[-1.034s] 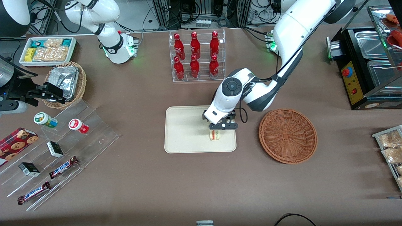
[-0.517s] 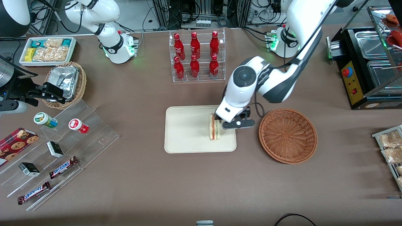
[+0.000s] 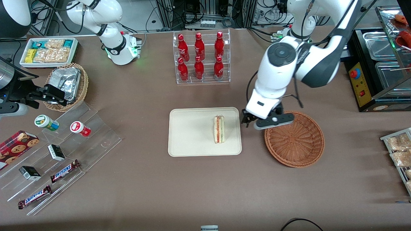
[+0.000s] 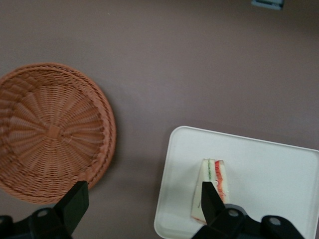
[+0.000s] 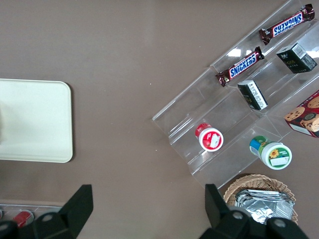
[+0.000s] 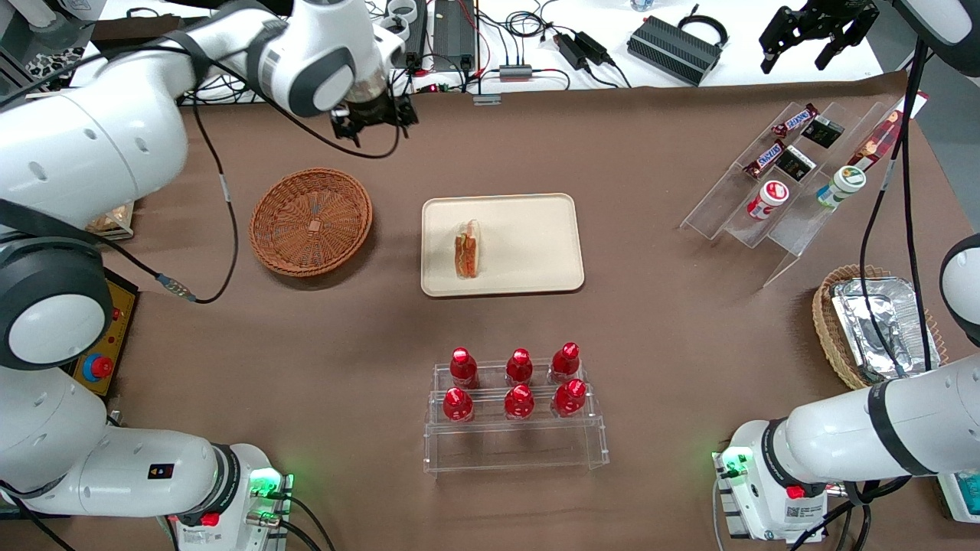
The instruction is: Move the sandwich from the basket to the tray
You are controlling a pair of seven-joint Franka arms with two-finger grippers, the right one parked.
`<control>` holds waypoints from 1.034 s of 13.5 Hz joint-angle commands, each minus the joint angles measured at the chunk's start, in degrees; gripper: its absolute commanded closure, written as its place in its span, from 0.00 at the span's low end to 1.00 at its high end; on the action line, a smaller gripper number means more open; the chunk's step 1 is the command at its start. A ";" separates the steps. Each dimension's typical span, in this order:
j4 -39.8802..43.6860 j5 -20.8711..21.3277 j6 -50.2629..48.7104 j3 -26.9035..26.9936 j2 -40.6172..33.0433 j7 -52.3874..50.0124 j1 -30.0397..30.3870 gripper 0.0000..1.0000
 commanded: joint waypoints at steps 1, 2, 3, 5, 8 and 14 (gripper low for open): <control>7.54 -6.73 -8.32 3.52 0.01 8.33 2.06 0.00; 10.45 -11.39 -11.66 6.94 -0.07 14.46 2.15 0.00; 12.74 -13.43 -15.43 9.84 -0.68 21.31 2.15 0.00; 16.17 -13.98 -20.89 14.15 -1.56 30.39 2.67 0.00; 17.77 -13.81 -24.95 17.95 -4.37 36.05 3.29 0.00; 20.49 -13.37 -37.51 20.50 -8.33 39.93 4.18 0.00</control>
